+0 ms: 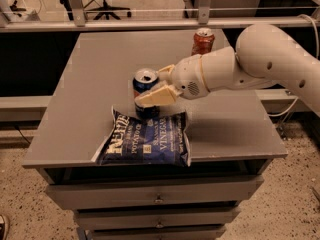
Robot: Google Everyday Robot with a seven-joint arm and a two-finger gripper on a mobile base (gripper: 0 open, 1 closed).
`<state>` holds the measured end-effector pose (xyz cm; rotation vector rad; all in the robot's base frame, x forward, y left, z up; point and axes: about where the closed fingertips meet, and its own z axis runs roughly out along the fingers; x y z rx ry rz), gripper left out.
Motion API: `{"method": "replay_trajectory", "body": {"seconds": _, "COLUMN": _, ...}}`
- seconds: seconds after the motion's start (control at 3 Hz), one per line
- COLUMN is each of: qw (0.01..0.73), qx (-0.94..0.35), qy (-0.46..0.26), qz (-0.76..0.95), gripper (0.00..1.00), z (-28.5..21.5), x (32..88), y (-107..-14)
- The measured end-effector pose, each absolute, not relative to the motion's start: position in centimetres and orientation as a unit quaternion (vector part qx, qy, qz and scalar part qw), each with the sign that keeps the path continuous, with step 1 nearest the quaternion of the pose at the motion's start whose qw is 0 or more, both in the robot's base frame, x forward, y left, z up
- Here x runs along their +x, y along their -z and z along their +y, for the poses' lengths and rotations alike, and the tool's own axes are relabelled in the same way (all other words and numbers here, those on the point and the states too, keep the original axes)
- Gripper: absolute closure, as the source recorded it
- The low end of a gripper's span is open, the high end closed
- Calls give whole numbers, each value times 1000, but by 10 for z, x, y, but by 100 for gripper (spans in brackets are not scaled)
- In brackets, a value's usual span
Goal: Move pepsi can near blue chip bag
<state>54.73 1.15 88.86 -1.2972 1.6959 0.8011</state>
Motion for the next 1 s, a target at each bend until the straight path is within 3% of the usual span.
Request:
{"method": "replay_trajectory", "body": {"seconds": 0.33, "qw": 417, "qx": -513, "qy": -317, "qz": 680, "gripper": 0, "z": 5, "x": 546, "y": -888}}
{"method": "replay_trajectory", "body": {"seconds": 1.0, "qw": 456, "qx": -457, "qy": -309, "qz": 698, "gripper": 0, "z": -63, "x": 544, "y": -884}}
